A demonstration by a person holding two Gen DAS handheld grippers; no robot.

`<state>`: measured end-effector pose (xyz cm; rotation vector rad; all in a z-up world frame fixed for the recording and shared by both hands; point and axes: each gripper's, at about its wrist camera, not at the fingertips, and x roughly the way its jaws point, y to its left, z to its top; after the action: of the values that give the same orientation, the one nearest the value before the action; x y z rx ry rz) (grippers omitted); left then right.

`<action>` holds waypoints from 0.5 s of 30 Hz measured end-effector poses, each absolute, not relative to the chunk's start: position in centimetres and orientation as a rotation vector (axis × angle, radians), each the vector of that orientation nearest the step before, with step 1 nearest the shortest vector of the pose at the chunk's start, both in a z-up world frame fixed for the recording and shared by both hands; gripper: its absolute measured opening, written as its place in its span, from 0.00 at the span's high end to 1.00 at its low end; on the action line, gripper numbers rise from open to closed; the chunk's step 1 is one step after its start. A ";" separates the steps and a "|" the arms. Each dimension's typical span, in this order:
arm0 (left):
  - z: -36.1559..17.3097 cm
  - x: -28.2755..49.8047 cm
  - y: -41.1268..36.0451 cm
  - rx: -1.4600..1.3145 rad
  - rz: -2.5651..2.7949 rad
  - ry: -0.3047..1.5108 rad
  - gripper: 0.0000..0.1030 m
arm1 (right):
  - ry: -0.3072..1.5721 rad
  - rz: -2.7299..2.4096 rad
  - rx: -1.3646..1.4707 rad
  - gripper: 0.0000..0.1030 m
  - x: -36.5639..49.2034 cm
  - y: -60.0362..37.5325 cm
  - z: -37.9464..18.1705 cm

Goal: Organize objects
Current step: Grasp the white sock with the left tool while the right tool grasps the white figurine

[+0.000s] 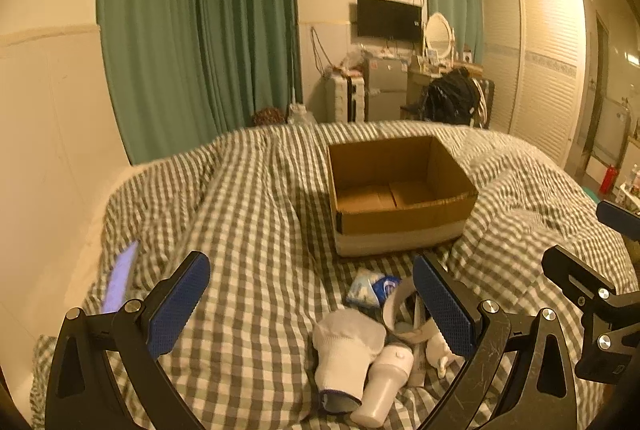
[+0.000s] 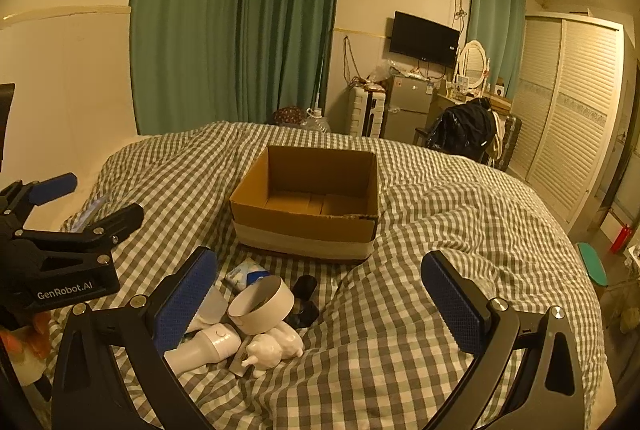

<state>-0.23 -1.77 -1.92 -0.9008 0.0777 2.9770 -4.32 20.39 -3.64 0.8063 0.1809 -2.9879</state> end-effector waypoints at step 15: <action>-12.2 -2.8 -1.6 -1.324 2.713 0.152 0.06 | 0.175 -2.833 1.165 0.01 -8.0 20.0 -12.7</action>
<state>-2.84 -1.59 -12.22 -1.3237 0.1517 2.7125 -8.01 20.01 -12.72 1.1653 0.1751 -2.8334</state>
